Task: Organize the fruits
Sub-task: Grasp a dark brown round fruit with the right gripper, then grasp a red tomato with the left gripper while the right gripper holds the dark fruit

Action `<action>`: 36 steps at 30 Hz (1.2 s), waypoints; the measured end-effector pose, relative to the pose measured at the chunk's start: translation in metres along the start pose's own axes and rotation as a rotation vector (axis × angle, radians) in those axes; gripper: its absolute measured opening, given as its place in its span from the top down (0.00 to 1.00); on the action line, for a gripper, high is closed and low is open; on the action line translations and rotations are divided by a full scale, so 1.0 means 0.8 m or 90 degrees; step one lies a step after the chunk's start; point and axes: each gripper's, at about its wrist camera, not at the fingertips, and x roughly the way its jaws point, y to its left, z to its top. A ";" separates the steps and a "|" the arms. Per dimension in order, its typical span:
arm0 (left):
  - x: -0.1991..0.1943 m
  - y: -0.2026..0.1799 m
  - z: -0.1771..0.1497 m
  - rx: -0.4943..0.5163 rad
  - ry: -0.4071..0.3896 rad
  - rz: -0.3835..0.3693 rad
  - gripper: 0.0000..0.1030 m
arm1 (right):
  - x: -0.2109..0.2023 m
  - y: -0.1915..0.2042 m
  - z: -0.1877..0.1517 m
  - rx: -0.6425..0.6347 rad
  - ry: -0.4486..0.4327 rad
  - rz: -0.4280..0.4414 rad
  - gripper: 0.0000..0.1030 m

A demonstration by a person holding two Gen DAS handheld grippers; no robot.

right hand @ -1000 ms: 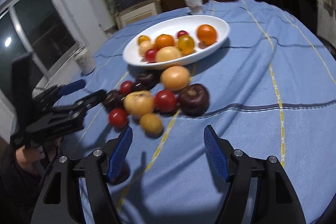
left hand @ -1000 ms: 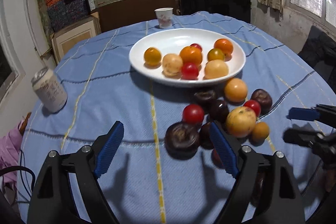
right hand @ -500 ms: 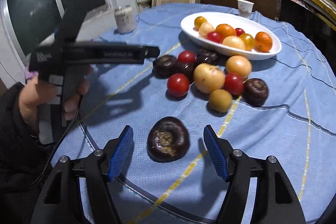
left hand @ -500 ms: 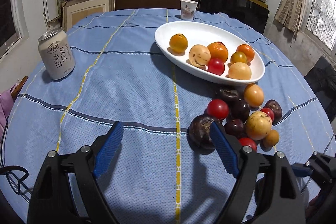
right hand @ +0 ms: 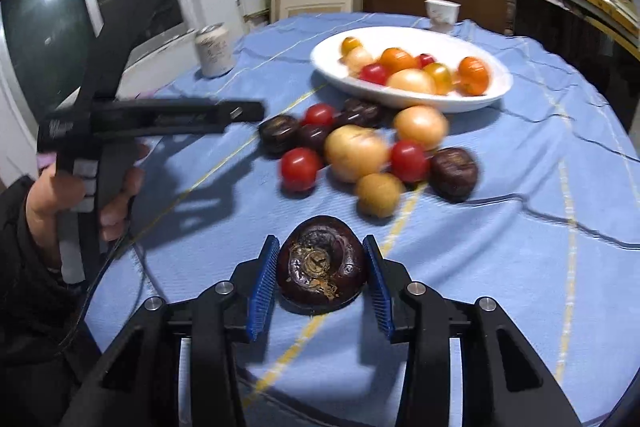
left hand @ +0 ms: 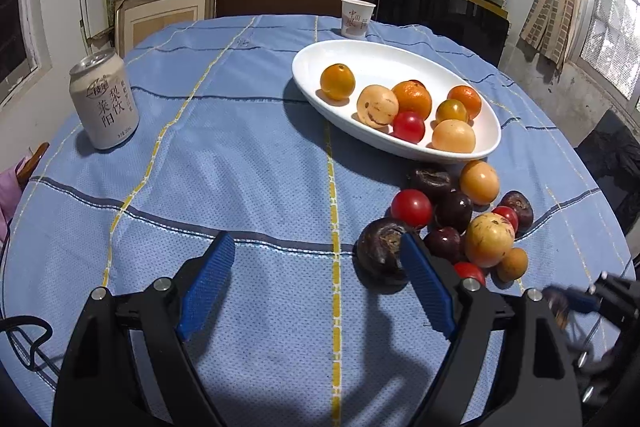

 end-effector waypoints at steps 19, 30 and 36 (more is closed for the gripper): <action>0.005 -0.111 -0.035 0.170 0.063 -0.051 0.52 | 0.003 -0.061 -0.006 0.098 -0.004 0.029 0.58; 0.008 -0.123 -0.033 0.167 0.056 -0.047 0.37 | 0.004 -0.061 -0.006 0.098 -0.001 0.031 0.57; 0.011 -0.123 -0.033 0.168 0.063 -0.052 0.38 | 0.004 -0.061 -0.006 0.098 0.000 0.030 0.57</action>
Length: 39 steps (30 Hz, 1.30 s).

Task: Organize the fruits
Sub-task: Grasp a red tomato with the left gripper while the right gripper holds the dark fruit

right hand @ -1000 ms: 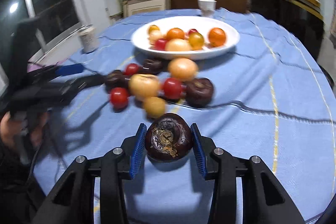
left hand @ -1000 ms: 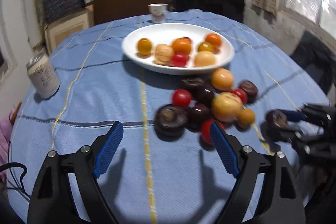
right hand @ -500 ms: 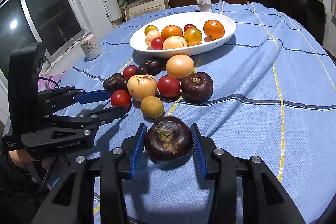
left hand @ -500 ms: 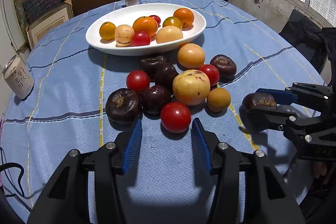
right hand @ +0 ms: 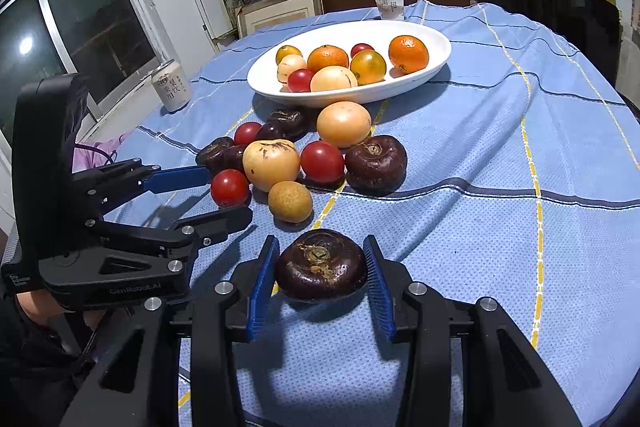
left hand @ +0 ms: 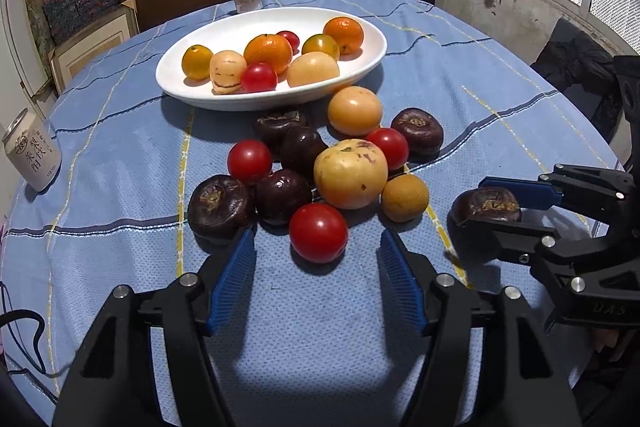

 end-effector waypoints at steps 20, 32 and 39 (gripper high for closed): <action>0.002 0.001 0.000 -0.005 0.003 -0.022 0.68 | -0.001 0.001 0.000 0.000 -0.006 0.001 0.57; -0.006 0.008 -0.001 -0.029 -0.015 -0.025 0.73 | -0.004 0.000 -0.001 0.001 -0.013 0.006 0.57; -0.006 0.008 -0.003 -0.030 -0.013 -0.022 0.73 | -0.004 0.001 -0.001 0.000 -0.015 0.007 0.57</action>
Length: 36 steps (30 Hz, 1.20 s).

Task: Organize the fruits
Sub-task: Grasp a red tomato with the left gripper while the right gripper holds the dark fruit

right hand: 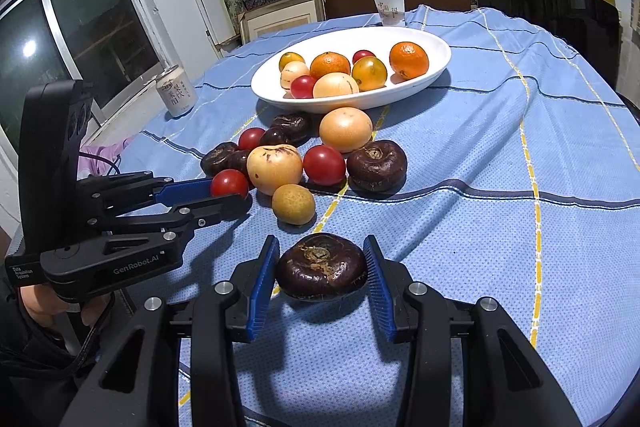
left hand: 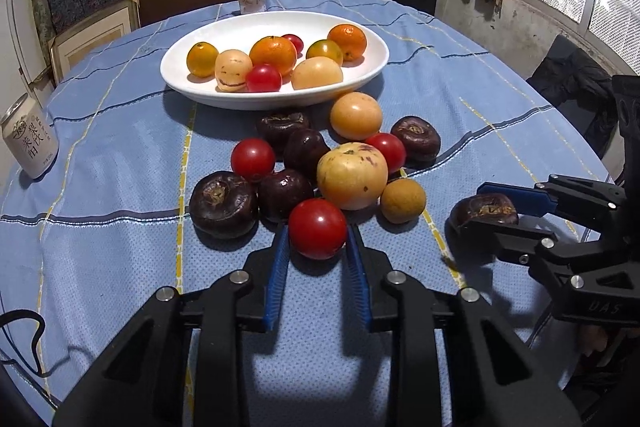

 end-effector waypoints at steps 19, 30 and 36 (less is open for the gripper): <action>-0.017 0.004 -0.013 -0.011 -0.007 0.011 0.73 | -0.004 -0.002 -0.003 0.009 -0.008 -0.005 0.57; -0.084 0.020 -0.006 -0.022 -0.070 -0.003 0.73 | -0.028 -0.006 -0.016 0.023 -0.013 0.014 0.57; -0.098 0.028 0.032 -0.014 -0.096 0.006 0.73 | -0.059 -0.005 0.031 -0.007 -0.057 0.008 0.57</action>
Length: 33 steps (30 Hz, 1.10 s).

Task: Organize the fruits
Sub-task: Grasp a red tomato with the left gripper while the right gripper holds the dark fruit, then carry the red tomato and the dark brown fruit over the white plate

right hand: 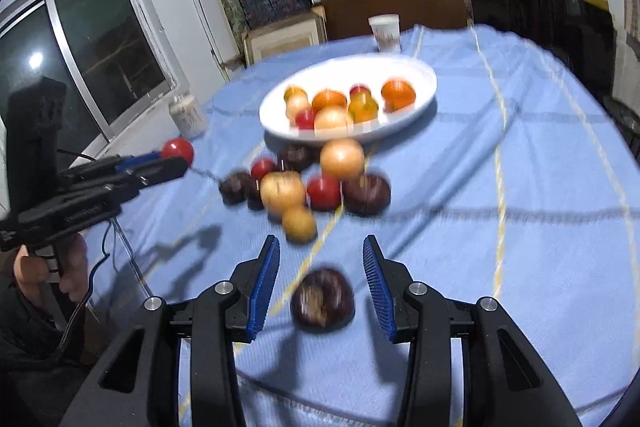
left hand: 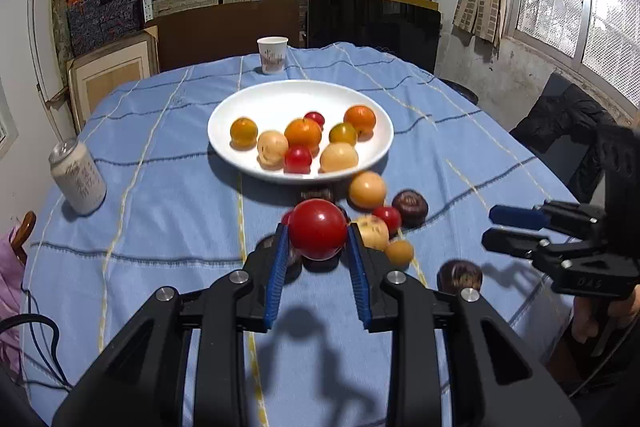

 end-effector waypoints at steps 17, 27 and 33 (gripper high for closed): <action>0.040 0.010 -0.002 -0.017 0.048 -0.024 0.72 | 0.049 0.038 -0.057 -0.164 0.114 -0.046 0.50; 0.033 0.005 -0.026 -0.021 0.058 -0.028 0.72 | 0.050 0.031 -0.059 -0.124 0.101 -0.044 0.59; 0.031 -0.003 -0.033 -0.013 0.059 -0.033 0.72 | 0.044 0.030 -0.063 -0.110 0.096 -0.039 0.59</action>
